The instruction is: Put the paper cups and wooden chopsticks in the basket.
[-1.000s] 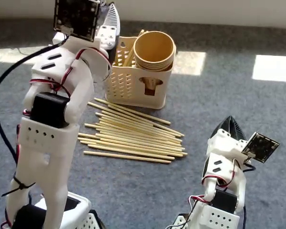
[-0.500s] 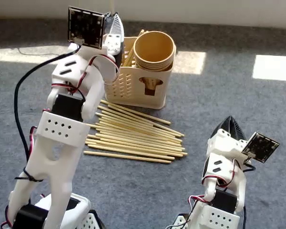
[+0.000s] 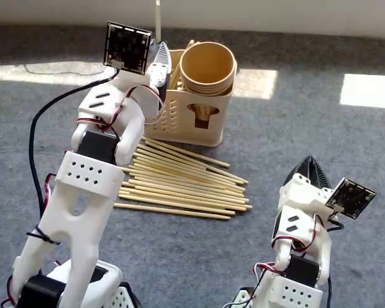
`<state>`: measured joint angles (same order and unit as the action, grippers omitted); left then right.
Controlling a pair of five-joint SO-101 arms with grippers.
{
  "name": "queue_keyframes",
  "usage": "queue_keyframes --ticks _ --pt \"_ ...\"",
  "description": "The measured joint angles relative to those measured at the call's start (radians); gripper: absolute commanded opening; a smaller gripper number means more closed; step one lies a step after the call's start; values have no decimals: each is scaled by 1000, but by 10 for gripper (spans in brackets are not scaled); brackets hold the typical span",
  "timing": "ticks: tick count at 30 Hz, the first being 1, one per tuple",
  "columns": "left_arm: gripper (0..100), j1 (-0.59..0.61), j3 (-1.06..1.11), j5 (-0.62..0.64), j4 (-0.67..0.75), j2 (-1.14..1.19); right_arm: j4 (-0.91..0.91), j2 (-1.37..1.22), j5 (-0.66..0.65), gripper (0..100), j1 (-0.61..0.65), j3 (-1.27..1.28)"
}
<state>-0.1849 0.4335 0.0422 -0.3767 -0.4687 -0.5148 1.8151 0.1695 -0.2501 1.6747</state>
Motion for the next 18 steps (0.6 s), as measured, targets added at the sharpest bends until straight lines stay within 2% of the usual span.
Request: queue_keyframes --ticks 4,18 --pt "78 0 -29 0 -106 0 0 0 0 6 0 0" --pt "78 0 -356 0 -615 0 0 0 0 6 0 0"
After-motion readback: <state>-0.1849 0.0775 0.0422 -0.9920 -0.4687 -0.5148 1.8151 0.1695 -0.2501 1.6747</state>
